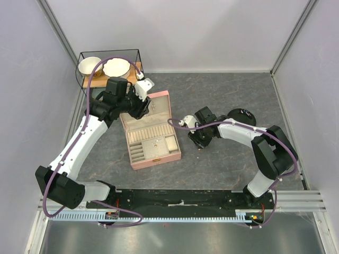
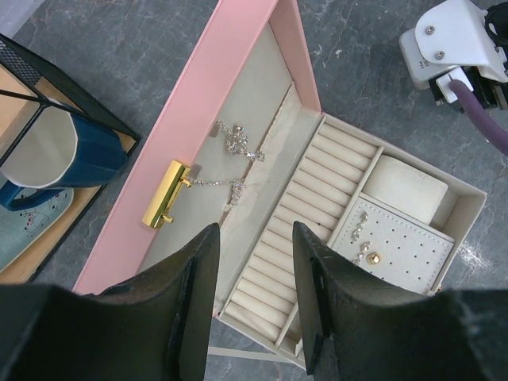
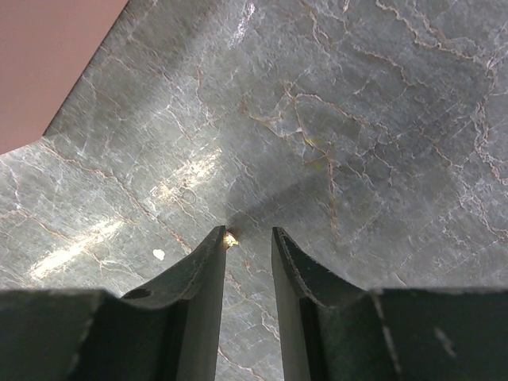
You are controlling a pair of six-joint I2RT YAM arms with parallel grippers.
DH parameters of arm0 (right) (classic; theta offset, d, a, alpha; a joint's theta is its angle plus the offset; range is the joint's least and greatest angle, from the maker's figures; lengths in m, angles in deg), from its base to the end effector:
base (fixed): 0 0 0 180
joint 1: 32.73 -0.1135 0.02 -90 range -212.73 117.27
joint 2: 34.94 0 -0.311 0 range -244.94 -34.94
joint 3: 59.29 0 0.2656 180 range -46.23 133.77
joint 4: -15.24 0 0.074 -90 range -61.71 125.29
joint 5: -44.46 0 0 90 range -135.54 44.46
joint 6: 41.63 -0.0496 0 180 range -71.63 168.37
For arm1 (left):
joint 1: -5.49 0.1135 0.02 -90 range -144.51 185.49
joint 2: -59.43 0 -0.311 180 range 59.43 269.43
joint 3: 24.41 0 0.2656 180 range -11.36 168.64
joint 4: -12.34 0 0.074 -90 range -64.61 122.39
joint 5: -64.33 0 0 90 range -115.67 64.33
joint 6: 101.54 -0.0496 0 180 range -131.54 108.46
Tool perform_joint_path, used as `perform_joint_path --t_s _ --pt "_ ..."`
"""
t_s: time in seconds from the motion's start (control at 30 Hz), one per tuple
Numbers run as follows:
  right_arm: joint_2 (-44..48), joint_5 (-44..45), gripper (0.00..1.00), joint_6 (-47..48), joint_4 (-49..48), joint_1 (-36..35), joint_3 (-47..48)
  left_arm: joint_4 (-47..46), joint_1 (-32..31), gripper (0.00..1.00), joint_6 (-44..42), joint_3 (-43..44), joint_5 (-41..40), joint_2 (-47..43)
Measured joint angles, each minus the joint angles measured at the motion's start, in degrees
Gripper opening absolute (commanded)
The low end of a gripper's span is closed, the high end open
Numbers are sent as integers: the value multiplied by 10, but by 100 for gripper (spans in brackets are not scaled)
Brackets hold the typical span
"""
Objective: Organize the mixed jewelry
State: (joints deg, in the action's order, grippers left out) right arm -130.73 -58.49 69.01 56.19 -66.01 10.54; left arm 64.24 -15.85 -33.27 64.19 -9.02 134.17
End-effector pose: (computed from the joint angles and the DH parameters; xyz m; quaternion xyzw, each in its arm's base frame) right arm 0.2766 0.1948 0.1941 -0.4615 0.8575 0.1317 0.1855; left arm 0.2665 -0.1194 0.4023 0.3855 0.8041 -0.1287 0.4339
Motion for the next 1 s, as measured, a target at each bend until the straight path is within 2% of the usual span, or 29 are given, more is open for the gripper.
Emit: perform_joint_path --t_s 1.0 --pt "0 10 36 20 0 0 -11 0 4 50 0 -2 0 0"
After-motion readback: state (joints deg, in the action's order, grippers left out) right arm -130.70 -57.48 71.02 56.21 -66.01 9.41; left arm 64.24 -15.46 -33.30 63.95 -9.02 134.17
